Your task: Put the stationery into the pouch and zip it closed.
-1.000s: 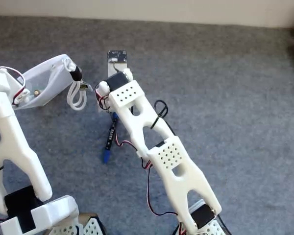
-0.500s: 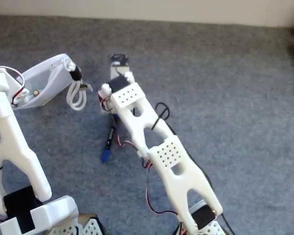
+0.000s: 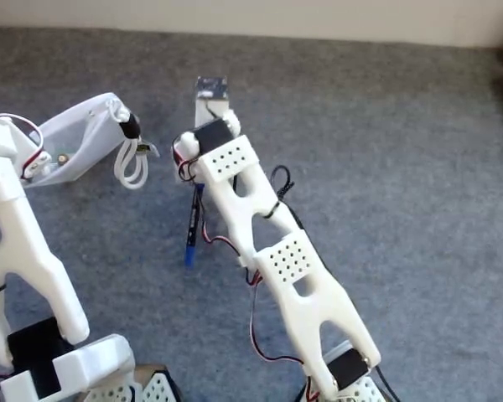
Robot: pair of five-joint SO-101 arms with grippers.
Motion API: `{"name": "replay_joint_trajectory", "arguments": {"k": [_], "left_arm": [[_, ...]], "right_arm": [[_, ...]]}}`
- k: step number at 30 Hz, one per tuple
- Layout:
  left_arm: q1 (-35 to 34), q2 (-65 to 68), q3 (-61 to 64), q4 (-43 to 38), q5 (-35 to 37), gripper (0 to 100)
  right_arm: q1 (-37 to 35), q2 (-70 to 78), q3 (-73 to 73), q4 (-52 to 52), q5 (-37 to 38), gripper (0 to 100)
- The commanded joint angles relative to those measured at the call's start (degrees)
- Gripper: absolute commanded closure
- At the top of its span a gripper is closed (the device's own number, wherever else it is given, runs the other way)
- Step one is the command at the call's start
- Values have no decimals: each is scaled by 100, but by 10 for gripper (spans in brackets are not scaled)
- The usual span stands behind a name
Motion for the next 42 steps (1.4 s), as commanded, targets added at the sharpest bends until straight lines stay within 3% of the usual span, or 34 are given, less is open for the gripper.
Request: {"name": "replay_joint_trajectory", "arguments": {"k": [1,12,16,27,42], "left_arm": [[-110,-84,22,-70,62,994],[-110,-84,22,-70,62,994],[-110,-84,22,-88,62,994],[-110,-84,22,-105,62,994],[-110,-84,22,-105,62,994]], "right_arm": [[163,-154,-620,163,79,993],[259,-207,-690,189,105,994],[242,-215,-690,189,668,995],[92,-611,-611,198,703,995],[13,-3143,2818,171,703,995]]}}
